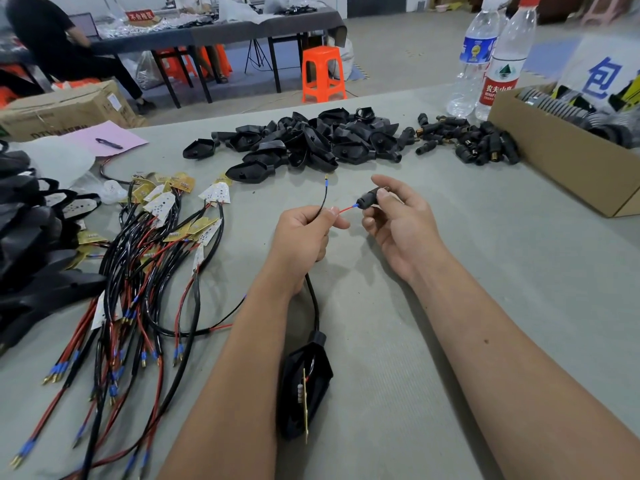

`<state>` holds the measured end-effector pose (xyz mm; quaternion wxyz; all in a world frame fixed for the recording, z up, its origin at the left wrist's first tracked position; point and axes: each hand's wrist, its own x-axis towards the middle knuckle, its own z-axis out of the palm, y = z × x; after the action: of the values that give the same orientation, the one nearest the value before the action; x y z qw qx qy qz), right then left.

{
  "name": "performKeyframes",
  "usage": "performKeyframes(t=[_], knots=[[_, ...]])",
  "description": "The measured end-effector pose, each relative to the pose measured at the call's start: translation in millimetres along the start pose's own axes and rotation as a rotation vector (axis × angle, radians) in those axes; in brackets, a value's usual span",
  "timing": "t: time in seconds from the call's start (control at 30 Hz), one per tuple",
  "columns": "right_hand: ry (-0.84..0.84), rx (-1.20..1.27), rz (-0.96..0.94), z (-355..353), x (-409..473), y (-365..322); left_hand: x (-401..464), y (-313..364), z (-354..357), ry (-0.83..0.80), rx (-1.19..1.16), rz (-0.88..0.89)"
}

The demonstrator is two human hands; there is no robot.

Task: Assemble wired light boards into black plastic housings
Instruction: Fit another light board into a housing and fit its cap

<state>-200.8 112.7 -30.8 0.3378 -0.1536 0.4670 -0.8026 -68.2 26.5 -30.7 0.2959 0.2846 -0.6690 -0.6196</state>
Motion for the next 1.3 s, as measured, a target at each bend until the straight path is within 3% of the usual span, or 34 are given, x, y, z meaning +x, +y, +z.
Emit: performKeyframes(t=[0.23, 0.53, 0.97, 1.17, 1.3], knots=[[-0.063, -0.166, -0.101, 2.1, -2.2, 6.3, -2.0, -2.0, 7.9, 0.089, 0.116, 0.067], [-0.025, -0.096, -0.084, -2.1, 1.5, 7.6, 3.3, -2.8, 7.4, 0.128, -0.084, -0.012], [-0.174, -0.044, -0.035, -1.0, -3.8, 3.7, -2.4, -0.7, 7.1, 0.151, -0.275, 0.026], [-0.055, -0.059, -0.085, -0.7, -3.2, 5.2, 1.5, 0.1, -0.8, 0.107, -0.31, -0.081], [-0.067, 0.017, -0.063, -3.3, -1.7, 3.3, 0.7, -0.3, 0.1, 0.129, -0.245, -0.088]])
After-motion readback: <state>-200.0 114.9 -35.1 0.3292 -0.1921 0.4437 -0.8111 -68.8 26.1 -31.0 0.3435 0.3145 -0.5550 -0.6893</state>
